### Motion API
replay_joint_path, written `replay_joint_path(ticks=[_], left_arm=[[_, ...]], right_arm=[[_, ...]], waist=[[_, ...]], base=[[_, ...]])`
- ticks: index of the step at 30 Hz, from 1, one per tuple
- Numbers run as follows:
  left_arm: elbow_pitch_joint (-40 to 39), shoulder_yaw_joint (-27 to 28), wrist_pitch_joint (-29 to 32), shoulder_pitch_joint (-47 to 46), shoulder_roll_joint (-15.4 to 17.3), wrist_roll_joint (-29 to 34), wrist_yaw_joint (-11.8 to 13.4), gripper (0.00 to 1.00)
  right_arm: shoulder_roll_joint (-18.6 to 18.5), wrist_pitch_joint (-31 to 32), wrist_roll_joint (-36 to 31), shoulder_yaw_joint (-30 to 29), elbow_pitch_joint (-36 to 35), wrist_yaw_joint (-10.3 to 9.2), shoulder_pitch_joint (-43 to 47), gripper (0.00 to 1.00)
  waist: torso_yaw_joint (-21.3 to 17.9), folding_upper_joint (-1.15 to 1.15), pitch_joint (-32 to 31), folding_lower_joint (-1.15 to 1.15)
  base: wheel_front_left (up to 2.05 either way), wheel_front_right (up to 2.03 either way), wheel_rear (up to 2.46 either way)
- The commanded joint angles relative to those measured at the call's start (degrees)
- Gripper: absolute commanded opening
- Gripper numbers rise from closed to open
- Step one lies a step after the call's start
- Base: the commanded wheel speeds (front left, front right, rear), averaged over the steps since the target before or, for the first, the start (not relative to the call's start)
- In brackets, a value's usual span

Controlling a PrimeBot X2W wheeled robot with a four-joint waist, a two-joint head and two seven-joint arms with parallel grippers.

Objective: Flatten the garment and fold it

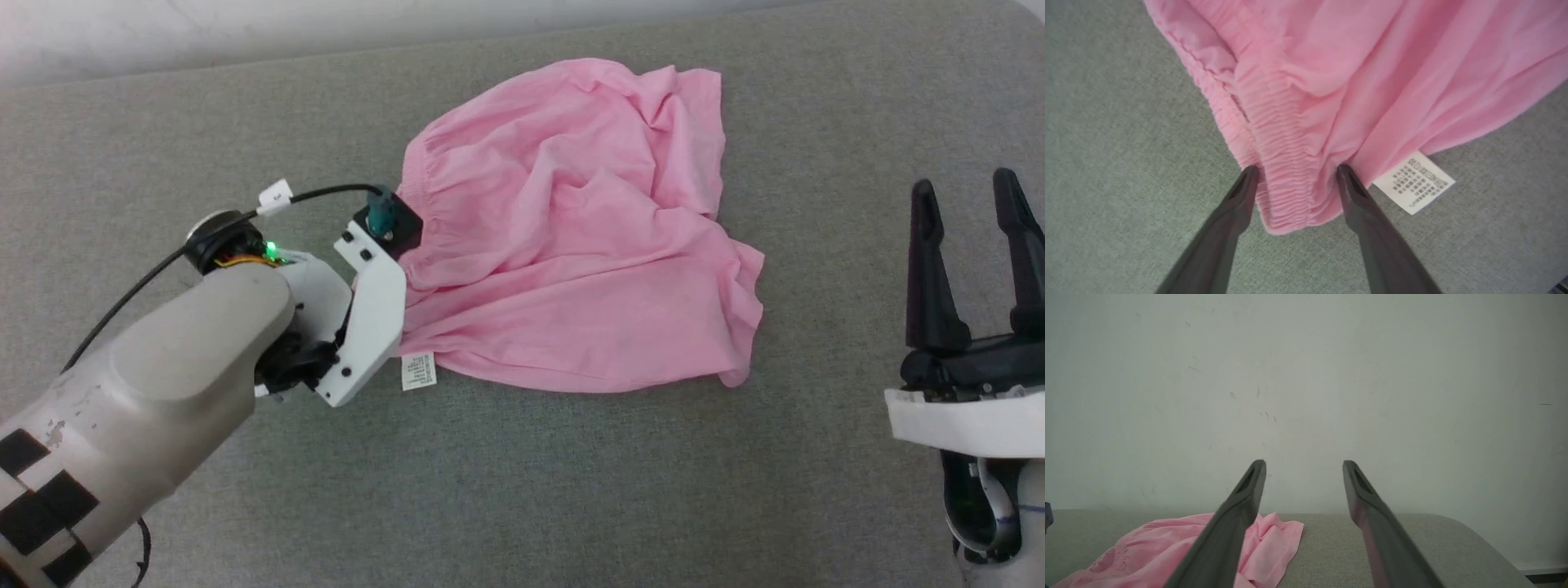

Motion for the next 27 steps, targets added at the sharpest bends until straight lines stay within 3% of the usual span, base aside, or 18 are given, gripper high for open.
replay_joint_path(ticks=[1, 2, 3, 7, 11, 19, 23, 27], left_arm=[[1.0, -0.7, 0.5, -0.3, -0.1, -0.3, -0.4, 1.00], [1.0, -1.0, 0.9, -0.2, -0.2, -0.3, -0.4, 0.32], [0.9, -1.1, 1.2, 0.0, -0.1, -0.2, -0.4, 0.00], [-0.3, -1.3, -0.3, 0.4, 0.5, -0.4, -0.4, 0.00], [-1.2, -1.3, -3.8, 0.5, 1.5, -1.6, -0.4, 0.00], [-0.8, -1.4, -9.6, 0.6, 3.4, -5.1, -0.4, 0.00], [0.5, -1.4, -11.2, 1.0, 3.1, -5.2, -0.4, 0.00], [1.2, -1.4, -12.2, 1.2, 2.2, -4.9, -0.4, 0.00]], right_arm=[[-1.0, -0.3, -0.5, 0.9, 0.5, -0.04, -1.5, 1.00], [-1.8, -0.3, -0.9, 1.5, 0.8, -0.04, -1.9, 1.00], [-2.8, -0.3, -1.2, 2.1, 1.2, -0.04, -2.3, 1.00], [-8.6, 0.5, -1.7, 5.7, 3.1, -0.04, -4.2, 1.00], [-17.9, 6.9, 0.0, 12.3, 3.0, -0.04, -8.0, 1.00], [-39.1, 31.5, 14.7, 31.9, -1.5, -0.04, -15.5, 1.00], [-42.8, 40.2, 21.9, 40.2, -2.9, -0.04, -19.1, 1.00], [-42.2, 45.1, 26.5, 48.2, -1.7, -0.04, -22.2, 1.00]], waist=[[-0.1, 0.00, 0.1, -0.01], [-0.1, 0.00, -0.1, -0.01], [0.1, 0.00, -0.3, -0.01], [0.9, 0.00, -1.7, -0.01], [1.8, 0.00, -3.4, -0.01], [4.3, 0.00, -4.6, -0.01], [5.4, 0.00, -4.2, -0.01], [6.3, 0.00, -3.0, -0.01]], base=[[0.00, 0.00, 0.00], [0.00, 0.00, 0.00], [0.00, 0.00, 0.00], [0.00, 0.00, 0.00], [0.00, 0.00, 0.00], [0.00, 0.00, 0.00], [0.00, 0.00, 0.00], [0.00, 0.00, 0.00]])
